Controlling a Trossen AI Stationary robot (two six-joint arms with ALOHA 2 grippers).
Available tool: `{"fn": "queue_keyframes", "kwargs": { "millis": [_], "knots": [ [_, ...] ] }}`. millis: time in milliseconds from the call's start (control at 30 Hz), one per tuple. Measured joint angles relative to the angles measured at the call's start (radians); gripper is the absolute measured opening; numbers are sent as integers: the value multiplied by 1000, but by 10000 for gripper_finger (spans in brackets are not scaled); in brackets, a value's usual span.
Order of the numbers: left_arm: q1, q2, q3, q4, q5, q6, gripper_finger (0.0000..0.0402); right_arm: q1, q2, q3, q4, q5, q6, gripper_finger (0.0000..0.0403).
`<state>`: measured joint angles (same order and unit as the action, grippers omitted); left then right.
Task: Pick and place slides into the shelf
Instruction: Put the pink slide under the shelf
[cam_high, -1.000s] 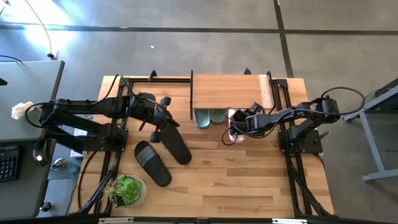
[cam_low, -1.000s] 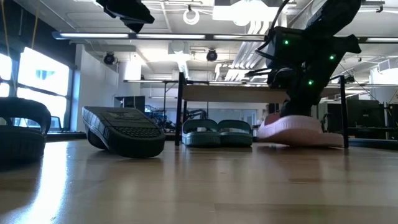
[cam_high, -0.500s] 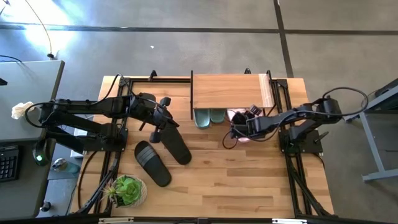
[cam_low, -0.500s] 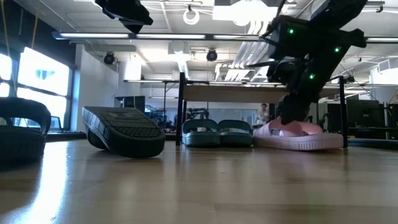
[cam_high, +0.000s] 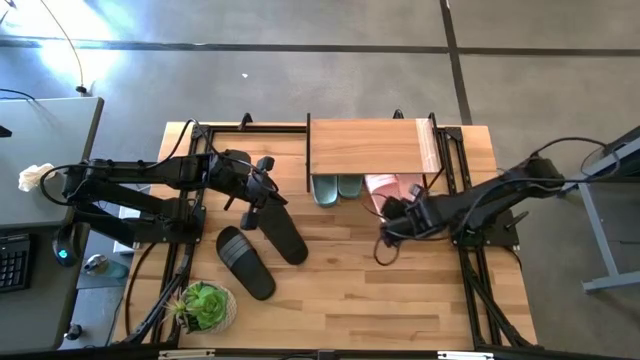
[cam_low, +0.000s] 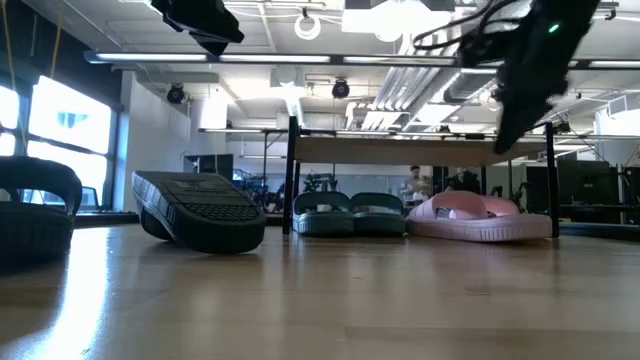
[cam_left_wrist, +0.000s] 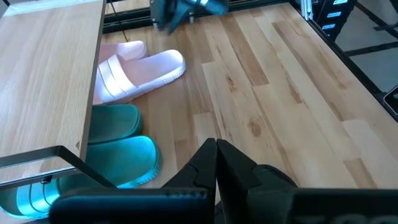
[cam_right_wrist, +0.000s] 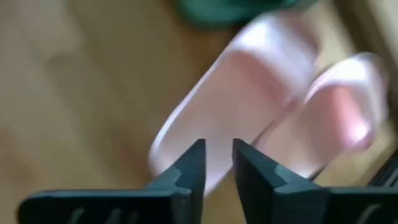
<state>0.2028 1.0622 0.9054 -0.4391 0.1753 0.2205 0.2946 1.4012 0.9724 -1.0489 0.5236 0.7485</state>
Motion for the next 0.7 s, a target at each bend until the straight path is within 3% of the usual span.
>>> {"fn": "queue_keyframes", "kwargs": {
  "millis": [100, 233, 467, 700],
  "knots": [
    [0, 0, 0, -5, 0, 3, 1, 63, -53, -8, -25, -116, 93, 26],
    [0, 0, 0, -7, 0, 4, 1, 160, -116, -69, -3, -149, 230, 6],
    [0, 0, 0, -7, 0, 10, 1, 299, -133, -225, 140, -116, 422, 1],
    [0, 1, 0, -7, 0, 10, 1, 293, -132, -366, 354, -35, 430, 0]
  ]
}}
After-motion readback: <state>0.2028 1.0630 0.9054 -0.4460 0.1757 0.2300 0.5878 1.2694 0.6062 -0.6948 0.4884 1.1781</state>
